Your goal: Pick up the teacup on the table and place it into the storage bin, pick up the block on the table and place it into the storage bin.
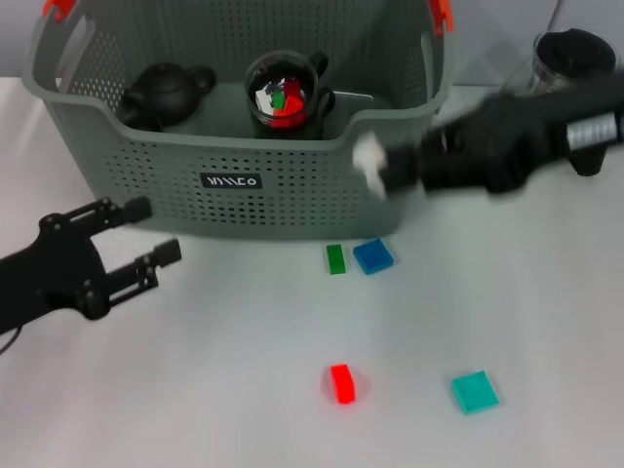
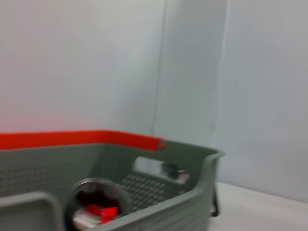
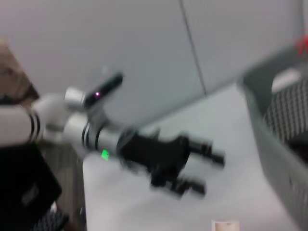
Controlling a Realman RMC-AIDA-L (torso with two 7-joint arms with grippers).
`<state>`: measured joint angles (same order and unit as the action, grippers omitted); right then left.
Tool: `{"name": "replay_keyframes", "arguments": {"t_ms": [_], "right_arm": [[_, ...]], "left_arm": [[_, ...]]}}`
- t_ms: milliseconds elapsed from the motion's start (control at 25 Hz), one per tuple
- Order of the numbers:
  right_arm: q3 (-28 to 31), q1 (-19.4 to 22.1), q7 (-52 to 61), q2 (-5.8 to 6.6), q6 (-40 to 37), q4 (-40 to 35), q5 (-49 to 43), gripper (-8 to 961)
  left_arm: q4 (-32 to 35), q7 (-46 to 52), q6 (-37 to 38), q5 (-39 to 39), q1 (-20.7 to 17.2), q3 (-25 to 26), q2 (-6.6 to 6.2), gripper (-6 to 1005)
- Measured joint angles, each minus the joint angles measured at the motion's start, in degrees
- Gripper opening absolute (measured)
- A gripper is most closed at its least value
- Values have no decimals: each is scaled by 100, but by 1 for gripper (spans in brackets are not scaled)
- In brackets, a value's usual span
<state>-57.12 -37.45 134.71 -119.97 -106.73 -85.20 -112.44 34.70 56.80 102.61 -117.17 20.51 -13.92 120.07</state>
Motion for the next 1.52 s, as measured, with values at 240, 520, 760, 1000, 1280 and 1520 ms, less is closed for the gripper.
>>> {"name": "replay_keyframes", "arguments": {"t_ms": [240, 520, 760, 1000, 1280, 1520], "right_arm": [[166, -513, 217, 24, 808, 23, -539, 201], [-119, -1783, 928, 23, 1992, 649, -2231, 200], [-227, -3191, 1310, 38, 2853, 2222, -3957, 200], [-270, -4067, 1508, -8, 3342, 3317, -4939, 201], [-656, -4494, 1575, -37, 4562, 4963, -4856, 200], [-755, -4609, 1526, -53, 5095, 5540, -4648, 200]], "left_arm": [[187, 181, 817, -135, 17, -32, -8, 628], [128, 184, 817, -100, 84, -11, 25, 627], [125, 187, 850, -79, 101, 8, 45, 627], [96, 209, 857, -13, 100, 20, 56, 628], [63, 209, 829, 53, 85, 21, 79, 628], [-7, 209, 816, 55, 85, 21, 93, 628]]}}
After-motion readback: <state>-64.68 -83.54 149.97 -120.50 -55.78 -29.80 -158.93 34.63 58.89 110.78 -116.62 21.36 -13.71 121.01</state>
